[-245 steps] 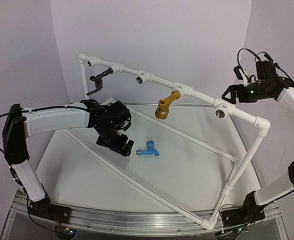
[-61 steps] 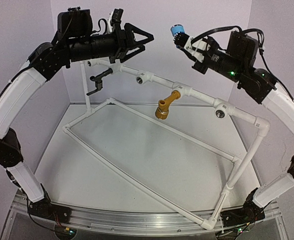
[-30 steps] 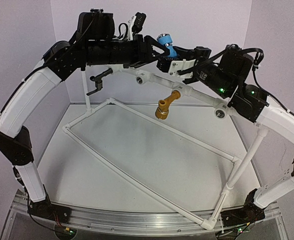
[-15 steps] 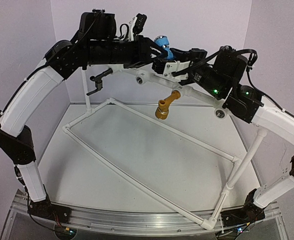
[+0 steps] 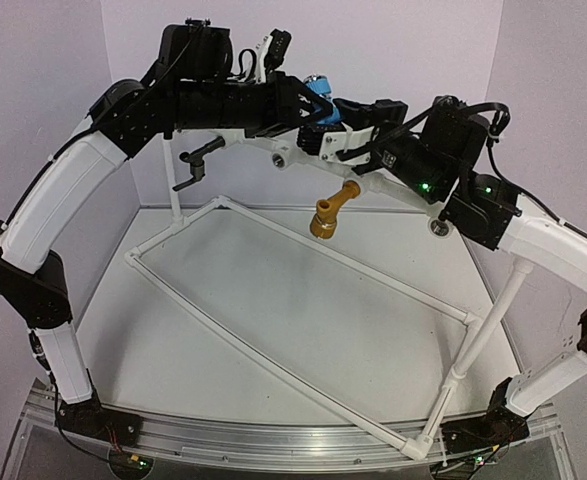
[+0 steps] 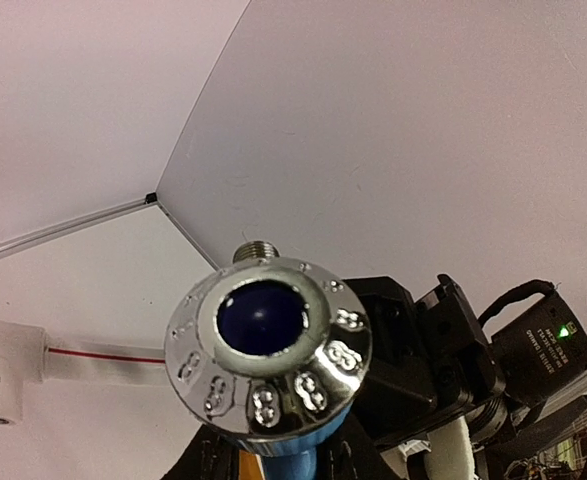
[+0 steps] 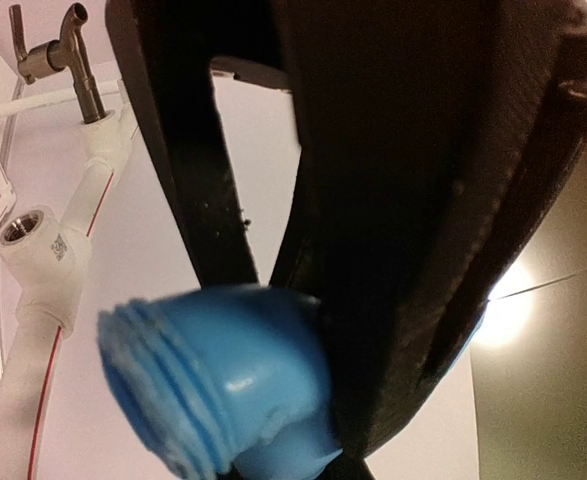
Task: Install the water faucets
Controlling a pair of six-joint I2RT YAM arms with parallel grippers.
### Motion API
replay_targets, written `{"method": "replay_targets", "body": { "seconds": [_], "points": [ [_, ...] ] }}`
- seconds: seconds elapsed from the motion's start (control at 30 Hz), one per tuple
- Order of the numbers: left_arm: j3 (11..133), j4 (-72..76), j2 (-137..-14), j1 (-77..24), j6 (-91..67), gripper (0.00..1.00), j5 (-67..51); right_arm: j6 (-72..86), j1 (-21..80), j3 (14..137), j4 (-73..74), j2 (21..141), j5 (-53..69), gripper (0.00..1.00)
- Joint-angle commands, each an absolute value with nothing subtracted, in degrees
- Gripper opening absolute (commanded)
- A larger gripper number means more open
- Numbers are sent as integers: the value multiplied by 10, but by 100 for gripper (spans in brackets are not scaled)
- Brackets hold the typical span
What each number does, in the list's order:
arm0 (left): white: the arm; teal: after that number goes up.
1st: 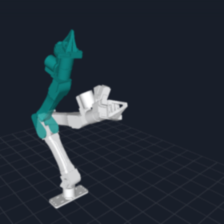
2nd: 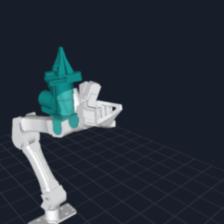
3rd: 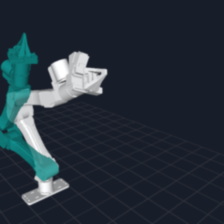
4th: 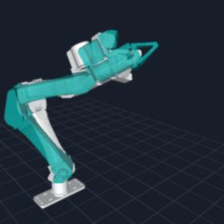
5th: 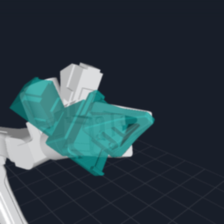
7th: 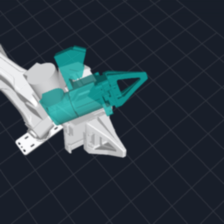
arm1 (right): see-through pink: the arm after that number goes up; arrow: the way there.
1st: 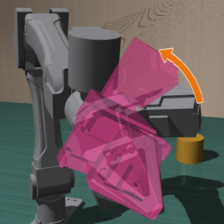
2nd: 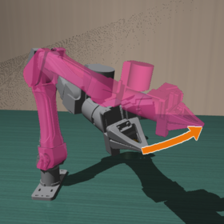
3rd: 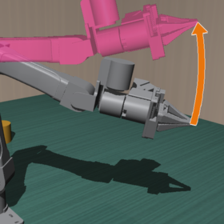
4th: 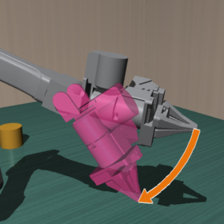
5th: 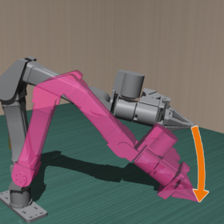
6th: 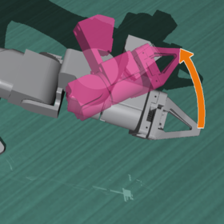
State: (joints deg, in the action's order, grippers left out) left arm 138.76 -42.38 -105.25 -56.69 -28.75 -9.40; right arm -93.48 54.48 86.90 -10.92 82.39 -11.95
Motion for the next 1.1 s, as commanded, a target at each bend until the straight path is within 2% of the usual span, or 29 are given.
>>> {"method": "replay_targets", "body": {
  "seconds": [0.0, 0.17, 0.23, 0.3, 0.37, 0.57, 0.77, 0.9, 1.07],
  "points": [
    [1355, -449, -1036, -570, -286, 25, -78, -959, 556, 864, -162, 812, -93, 4],
    [1334, -448, -1018, -570, -282, 3, -68, -954, 556, 863, -167, 812, -96, 11],
    [1319, -438, -1008, -570, -278, 0, -66, -951, 556, 863, -167, 812, -100, 17],
    [1297, -421, -993, -570, -274, 0, -68, -947, 556, 863, -167, 811, -103, 25],
    [1271, -395, -973, -570, -270, 0, -69, -943, 556, 863, -167, 810, -108, 38],
    [1236, -369, -944, -569, -254, 0, -68, -926, 556, 862, -166, 808, -121, 51],
    [1223, -352, -927, -563, -246, 0, -65, -905, 556, 861, -145, 803, -119, 72],
    [1218, -335, -915, -561, -244, 0, -80, -887, 556, 863, -108, 795, -109, 78],
    [1206, -319, -900, -561, -235, 0, -128, -865, 555, 869, -67, 784, -100, 75]
  ]
}}
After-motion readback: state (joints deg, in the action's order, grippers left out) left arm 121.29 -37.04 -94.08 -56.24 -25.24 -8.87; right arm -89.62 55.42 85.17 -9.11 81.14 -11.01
